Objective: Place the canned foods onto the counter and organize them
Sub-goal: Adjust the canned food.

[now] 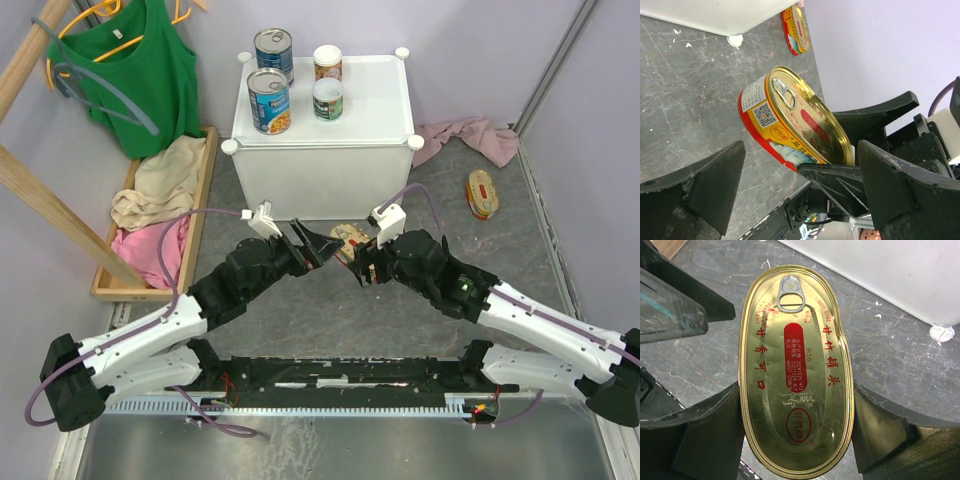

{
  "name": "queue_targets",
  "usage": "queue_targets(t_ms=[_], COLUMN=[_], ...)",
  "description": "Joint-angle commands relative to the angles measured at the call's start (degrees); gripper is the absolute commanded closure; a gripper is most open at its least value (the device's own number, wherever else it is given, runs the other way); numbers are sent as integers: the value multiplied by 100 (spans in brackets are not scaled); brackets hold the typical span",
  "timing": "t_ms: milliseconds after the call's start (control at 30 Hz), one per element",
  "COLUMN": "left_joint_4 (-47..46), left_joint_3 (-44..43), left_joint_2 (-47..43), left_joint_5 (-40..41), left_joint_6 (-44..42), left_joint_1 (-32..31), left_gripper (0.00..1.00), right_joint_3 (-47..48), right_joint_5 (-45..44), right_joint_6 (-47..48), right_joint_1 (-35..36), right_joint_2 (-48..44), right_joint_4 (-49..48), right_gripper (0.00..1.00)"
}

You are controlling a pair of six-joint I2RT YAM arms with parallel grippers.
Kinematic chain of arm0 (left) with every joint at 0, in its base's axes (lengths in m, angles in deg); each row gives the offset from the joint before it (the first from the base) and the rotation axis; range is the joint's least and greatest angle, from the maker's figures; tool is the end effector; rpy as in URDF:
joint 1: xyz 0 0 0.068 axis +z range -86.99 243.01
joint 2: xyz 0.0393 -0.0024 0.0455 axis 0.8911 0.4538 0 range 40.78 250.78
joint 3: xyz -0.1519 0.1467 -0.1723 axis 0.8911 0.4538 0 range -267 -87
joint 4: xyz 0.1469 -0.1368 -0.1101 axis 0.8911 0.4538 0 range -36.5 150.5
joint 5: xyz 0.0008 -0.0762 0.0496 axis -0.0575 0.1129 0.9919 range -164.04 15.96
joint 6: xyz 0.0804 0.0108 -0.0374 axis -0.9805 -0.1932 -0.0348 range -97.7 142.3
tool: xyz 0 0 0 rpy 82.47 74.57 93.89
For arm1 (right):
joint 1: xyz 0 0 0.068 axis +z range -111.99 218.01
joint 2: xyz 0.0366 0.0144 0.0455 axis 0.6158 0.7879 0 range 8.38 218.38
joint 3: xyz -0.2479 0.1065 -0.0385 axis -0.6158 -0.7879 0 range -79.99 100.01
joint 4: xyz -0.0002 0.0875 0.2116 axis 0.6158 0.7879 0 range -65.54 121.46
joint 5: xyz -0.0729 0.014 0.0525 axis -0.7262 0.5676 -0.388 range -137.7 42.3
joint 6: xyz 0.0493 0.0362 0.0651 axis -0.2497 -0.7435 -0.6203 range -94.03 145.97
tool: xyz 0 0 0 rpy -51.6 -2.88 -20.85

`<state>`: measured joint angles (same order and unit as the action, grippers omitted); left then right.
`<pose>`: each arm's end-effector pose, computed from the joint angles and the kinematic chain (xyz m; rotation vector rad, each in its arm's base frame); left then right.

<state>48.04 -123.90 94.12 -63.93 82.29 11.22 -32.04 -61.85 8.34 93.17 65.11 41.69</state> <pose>0.1536 -0.1724 0.2941 -0.2789 1.9187 -1.2242 0.1460 0.1759 0.2949 -0.5086 1.9909 0.5546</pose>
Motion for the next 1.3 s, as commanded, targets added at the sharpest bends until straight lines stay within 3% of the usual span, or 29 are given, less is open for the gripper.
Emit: queue_targets(t_ms=[0,667,1267], left_joint_4=[-544,-1283,-2046], left_joint_3=[131,217,382], left_joint_2=[10,464,517], left_joint_5=[-289,-578,-786], left_joint_6=[512,922,1441], left_joint_1=[71,270,336], left_gripper=[0,0,12], right_joint_3=[485,720,876], right_joint_5=[-51,-26,-72], right_joint_6=[99,105,259], right_joint_1=[65,349,405], right_joint_2=[-226,-215,-110], right_joint_4=[-526,-593,-691], right_gripper=[99,99,99])
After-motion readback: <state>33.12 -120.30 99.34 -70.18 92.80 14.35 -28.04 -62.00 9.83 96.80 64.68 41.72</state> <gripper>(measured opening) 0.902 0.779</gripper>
